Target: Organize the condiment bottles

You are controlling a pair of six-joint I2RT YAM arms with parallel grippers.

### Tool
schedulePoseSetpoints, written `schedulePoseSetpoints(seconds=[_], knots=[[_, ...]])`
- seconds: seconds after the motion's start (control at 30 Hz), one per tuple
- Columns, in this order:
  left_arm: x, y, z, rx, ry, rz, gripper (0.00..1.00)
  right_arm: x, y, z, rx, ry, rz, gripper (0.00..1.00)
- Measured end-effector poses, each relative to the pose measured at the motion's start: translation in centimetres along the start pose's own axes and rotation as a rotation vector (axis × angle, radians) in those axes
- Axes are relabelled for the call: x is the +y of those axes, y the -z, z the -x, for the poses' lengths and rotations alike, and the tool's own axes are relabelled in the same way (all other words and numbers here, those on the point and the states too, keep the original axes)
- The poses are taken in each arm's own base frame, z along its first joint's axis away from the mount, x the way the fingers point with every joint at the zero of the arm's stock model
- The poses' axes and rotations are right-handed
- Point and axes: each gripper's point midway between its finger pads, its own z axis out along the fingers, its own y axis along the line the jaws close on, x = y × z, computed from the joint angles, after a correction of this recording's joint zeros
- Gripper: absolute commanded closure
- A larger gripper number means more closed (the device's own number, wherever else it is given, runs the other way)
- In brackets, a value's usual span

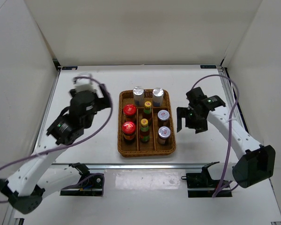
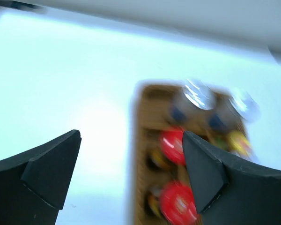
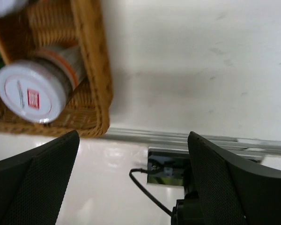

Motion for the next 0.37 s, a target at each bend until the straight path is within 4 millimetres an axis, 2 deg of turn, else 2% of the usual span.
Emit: schedulePoseSetpoints(seconds=[0.03,0.1,0.17,0.27,0.37], knots=[[3.3,0.6,0.7,-0.063,0.046,0.117,0.00,-0.6,0.4,0.8,-0.030,-0.027,-0.032,0.00],[7.1,1.4,0.3,-0.119,0.092,0.258,0.00,-1.7,1.5,2.5,-0.092,-0.075,-0.079,0.00],[10.5,2.4,-1.4,-0.157,0.127,0.385,0.00,-2.5,2.9,4.6,-0.164,-0.111,-0.113,0.00],[13.5,3.0,-4.4,-0.157,0.111,0.502,0.00,-3.1,4.1,6.3,-0.229,-0.123,-0.154,0.00],[14.8,3.3,-5.9,-0.138,0.064,0.552,0.00,-3.9,4.5,6.9,-0.254,-0.124,-0.197,0.00]])
